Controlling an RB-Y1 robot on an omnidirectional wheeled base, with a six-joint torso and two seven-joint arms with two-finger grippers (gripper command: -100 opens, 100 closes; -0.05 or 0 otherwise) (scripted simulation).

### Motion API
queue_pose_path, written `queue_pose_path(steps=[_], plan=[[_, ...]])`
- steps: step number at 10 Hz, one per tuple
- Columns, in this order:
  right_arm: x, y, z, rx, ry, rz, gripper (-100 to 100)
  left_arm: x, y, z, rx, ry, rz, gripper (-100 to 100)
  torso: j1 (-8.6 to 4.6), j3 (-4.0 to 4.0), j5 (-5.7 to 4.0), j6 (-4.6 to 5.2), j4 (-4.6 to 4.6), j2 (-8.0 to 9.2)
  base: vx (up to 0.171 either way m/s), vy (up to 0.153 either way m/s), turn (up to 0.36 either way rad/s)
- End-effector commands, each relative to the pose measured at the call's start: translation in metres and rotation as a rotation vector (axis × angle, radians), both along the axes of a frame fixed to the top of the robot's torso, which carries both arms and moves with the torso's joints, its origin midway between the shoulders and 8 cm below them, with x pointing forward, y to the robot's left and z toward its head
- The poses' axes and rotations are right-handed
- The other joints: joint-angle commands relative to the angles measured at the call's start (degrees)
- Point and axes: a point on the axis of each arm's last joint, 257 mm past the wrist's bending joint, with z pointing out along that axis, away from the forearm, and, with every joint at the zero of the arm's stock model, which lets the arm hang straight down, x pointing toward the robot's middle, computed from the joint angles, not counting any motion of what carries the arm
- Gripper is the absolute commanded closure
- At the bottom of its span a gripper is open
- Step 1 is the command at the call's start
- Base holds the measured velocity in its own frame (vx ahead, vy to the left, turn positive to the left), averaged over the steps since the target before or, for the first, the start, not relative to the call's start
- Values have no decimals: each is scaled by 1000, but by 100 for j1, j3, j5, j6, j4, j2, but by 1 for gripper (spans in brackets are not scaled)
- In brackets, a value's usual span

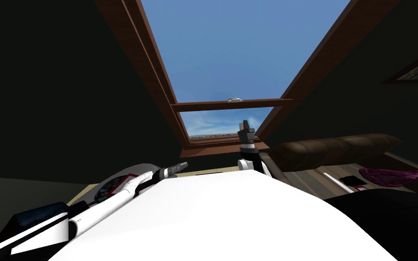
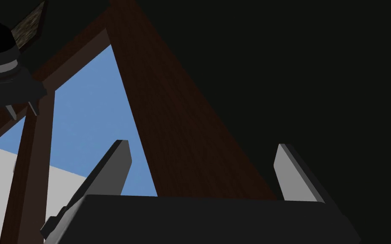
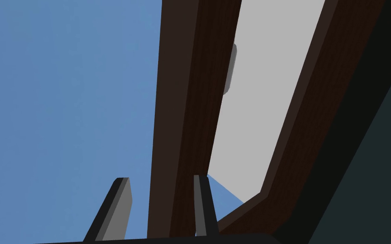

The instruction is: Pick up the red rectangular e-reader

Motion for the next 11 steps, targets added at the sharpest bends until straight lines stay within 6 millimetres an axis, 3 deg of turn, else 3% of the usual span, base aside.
queue_pose_path(steps=[1,3,4,5,6,8,9,11], plan=[[0,0,0,0,0,0,0,-10,22,-13,65,23,-18,-100,0,0,0,0,0,0,34,30,-39],[0,0,0,0,0,0,0,-21,47,-23,134,40,-57,-100,1,2,0,-1,1,4,31,28,-47],[0,0,0,0,0,0,0,-32,70,-30,196,55,-98,-100,0,3,2,-3,1,6,32,40,-52],[0,0,0,0,0,0,0,-32,72,-31,201,56,-96,-100,5,3,1,-1,1,5,29,37,-28],[0,0,0,0,0,0,0,-42,99,-35,264,73,-133,-100,3,4,2,-3,1,7,35,42,-48],[0,0,0,0,0,0,0,-42,99,-35,264,73,-133,-100,2,3,2,-2,1,6,19,25,-18],[0,0,0,0,0,0,0,-52,119,-34,313,84,-176,-100,-6,6,1,-2,2,12,16,18,-42],[0,0,0,0,0,0,0,-52,125,-36,325,90,-167,-100,-4,6,1,-1,2,11,13,20,-22]])
